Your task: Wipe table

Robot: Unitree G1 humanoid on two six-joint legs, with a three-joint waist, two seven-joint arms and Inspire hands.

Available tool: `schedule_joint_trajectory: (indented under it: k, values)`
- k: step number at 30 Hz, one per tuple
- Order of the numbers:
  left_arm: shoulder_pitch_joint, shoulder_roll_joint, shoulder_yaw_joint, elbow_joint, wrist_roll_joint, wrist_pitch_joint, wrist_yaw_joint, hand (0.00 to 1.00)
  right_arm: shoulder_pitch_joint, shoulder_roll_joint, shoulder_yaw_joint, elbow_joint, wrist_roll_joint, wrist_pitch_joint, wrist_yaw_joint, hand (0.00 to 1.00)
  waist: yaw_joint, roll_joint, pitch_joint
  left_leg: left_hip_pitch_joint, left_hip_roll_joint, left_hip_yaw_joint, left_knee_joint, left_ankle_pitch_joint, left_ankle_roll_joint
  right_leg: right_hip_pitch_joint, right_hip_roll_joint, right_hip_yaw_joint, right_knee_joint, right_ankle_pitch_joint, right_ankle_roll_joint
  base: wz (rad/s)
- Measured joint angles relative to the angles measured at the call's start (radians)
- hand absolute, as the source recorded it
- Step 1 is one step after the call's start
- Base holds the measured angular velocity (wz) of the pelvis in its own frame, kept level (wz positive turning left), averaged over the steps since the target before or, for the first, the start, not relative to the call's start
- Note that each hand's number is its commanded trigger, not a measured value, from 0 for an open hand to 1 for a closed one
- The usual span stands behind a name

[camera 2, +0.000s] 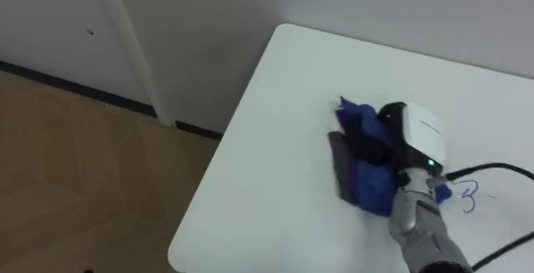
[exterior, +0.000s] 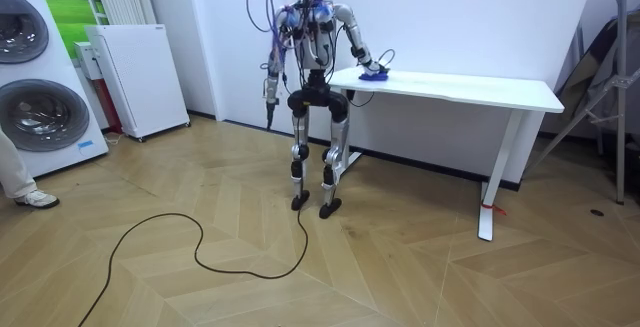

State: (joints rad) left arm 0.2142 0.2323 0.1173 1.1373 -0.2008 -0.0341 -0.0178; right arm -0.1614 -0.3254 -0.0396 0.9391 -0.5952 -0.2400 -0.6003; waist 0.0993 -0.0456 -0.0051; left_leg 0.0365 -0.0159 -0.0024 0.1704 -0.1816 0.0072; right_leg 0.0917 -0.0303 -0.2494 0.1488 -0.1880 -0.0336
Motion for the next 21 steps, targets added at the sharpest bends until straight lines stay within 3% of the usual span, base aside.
schedule_joint_trajectory:
  k: [7, 14, 16, 21]
  values:
    - [0.043, 0.003, 0.108, -0.02, 0.019, 0.002, 0.032, 0.0, 0.101, -0.053, -0.191, 0.089, 0.057, -0.021, -0.047, 1.0, -0.033, -0.005, -0.0053, 0.011, -0.006, 0.055, 0.001, 0.001, 0.005, 0.017, -0.007, 0.007, 0.003, -0.005, 0.014, 0.06]
    - [0.043, -0.001, 0.11, -0.019, 0.055, 0.006, 0.034, 0.0, 0.156, -0.065, -0.224, 0.105, 0.029, -0.008, -0.073, 1.0, -0.041, -0.001, -0.0084, 0.032, -0.003, 0.058, 0.008, -0.002, 0.013, 0.04, -0.003, 0.028, 0.001, -0.01, 0.019, -0.07]
    - [0.027, -0.003, 0.085, -0.019, 0.055, 0.006, 0.037, 0.0, 0.151, -0.063, -0.196, 0.07, 0.027, 0.027, -0.072, 1.0, -0.033, 0.004, -0.0087, 0.032, 0.0, 0.061, 0.013, -0.003, 0.013, 0.035, -0.004, 0.038, 0.001, -0.01, 0.017, -0.16]
    - [0.009, -0.03, -0.015, -0.013, 0.053, 0.024, 0.035, 0.0, 0.139, -0.039, -0.087, -0.07, -0.086, 0.168, -0.063, 1.0, 0.023, 0.018, -0.0056, 0.043, 0.012, 0.083, 0.003, -0.001, 0.011, 0.015, 0.015, 0.085, 0.015, -0.003, 0.002, -0.37]
